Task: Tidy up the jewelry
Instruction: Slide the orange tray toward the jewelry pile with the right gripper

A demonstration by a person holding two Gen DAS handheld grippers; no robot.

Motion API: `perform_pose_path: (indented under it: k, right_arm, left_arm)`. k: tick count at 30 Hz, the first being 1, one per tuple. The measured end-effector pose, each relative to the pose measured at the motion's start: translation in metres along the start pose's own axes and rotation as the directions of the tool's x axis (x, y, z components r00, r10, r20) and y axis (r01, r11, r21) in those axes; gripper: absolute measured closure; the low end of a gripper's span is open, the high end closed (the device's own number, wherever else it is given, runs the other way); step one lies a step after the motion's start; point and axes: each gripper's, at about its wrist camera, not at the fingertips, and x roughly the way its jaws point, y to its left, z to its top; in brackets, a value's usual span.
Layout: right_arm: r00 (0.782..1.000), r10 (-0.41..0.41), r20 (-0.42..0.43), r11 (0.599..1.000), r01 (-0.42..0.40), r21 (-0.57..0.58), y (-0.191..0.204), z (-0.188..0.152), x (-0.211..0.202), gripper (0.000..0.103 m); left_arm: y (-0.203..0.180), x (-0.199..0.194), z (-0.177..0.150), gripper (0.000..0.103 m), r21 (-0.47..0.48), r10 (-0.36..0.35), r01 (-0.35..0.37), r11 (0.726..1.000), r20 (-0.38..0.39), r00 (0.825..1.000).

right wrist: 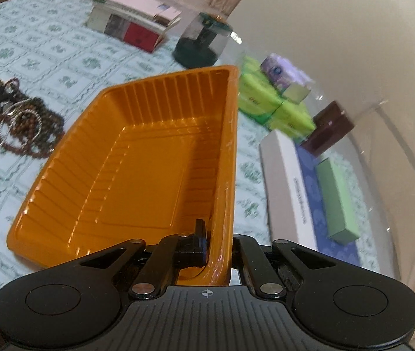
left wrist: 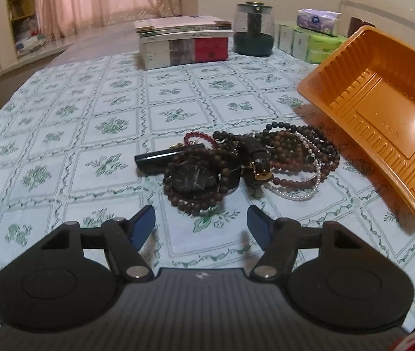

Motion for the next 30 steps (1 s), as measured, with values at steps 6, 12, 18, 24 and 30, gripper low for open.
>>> perform_pose_path:
  k: [6,12,18,24,30]
  right_arm:
    - [0.999,0.009,-0.051,0.999,-0.011,-0.035,0.0,0.0,0.001,0.1]
    - [0.998,-0.009,-0.069,0.996,0.003,-0.085,0.005,0.002,-0.001,0.1]
    - [0.996,-0.022,-0.084,0.994,0.013,-0.106,0.007,0.004,0.001,0.099]
    - [0.996,-0.032,-0.086,0.994,0.023,-0.108,0.009,0.005,0.0,0.099]
    - [0.996,-0.037,-0.085,0.994,0.028,-0.104,0.01,0.004,0.001,0.099]
  left_arm:
    - [-0.005,0.006,0.006,0.038,0.03,-0.006,0.005,1.0,0.013,1.0]
    - [-0.006,0.011,0.006,0.041,0.06,0.0,-0.001,0.998,0.018,1.0]
    - [-0.003,0.012,0.004,0.047,0.074,0.005,-0.008,0.997,0.035,0.999]
    - [-0.012,0.016,0.003,0.067,0.155,0.01,-0.018,0.988,0.055,0.998]
    - [-0.024,0.026,0.0,0.089,0.238,0.05,-0.058,0.97,0.042,0.998]
